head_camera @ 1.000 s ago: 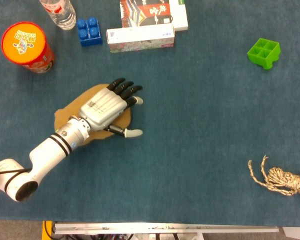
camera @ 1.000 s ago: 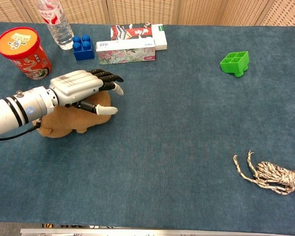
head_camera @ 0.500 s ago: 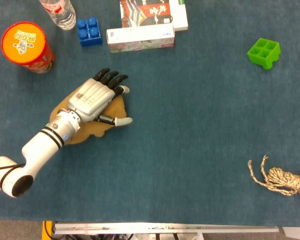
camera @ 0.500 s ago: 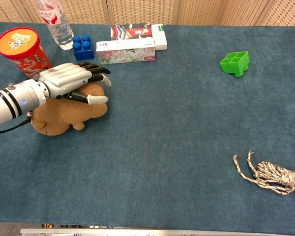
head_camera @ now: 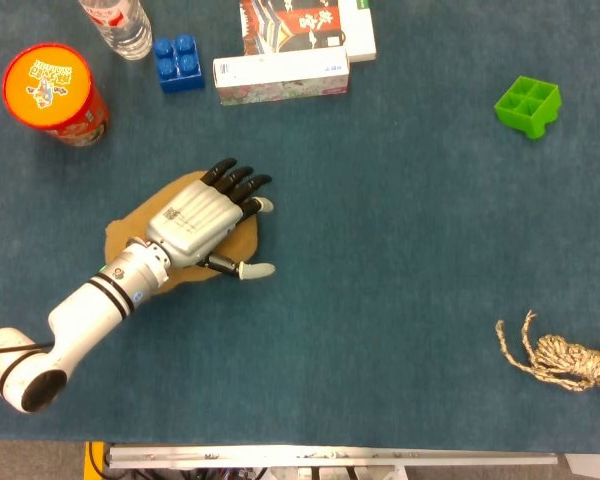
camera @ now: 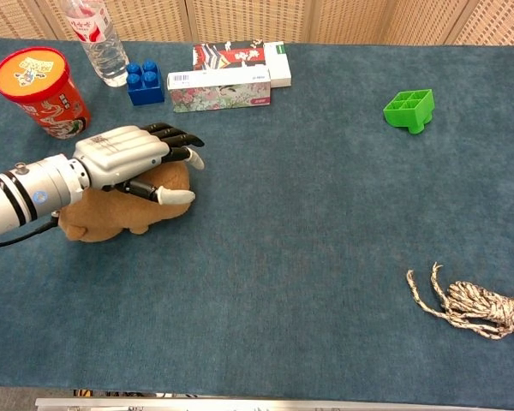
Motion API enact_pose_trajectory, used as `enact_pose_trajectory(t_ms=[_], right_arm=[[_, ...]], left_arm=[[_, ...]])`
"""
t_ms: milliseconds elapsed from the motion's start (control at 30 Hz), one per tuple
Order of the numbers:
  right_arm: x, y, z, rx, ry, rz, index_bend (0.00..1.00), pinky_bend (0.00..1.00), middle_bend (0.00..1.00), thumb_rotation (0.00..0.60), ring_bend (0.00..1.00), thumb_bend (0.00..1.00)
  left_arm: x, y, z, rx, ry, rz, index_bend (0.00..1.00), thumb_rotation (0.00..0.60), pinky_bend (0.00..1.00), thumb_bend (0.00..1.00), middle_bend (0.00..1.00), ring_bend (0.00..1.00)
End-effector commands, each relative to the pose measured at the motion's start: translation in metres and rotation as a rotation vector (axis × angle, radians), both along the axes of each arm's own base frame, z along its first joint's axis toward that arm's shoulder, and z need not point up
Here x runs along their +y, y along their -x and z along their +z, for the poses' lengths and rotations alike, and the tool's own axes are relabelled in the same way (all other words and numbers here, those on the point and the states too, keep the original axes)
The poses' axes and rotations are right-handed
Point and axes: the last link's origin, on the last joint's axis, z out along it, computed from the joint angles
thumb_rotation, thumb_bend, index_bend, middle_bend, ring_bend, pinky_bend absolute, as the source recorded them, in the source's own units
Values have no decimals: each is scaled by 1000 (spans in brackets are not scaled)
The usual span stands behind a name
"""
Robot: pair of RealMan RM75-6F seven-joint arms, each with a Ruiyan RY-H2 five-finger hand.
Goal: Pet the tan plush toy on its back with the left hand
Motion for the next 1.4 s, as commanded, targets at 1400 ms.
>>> enact_pose_trajectory(t_ms=[1400], right_arm=[[7, -5, -8, 3, -43, 108, 2, 0, 37, 600, 0, 0]], left_arm=[[-81, 117, 175, -200, -677, 409, 190, 44, 0, 0, 79, 52]])
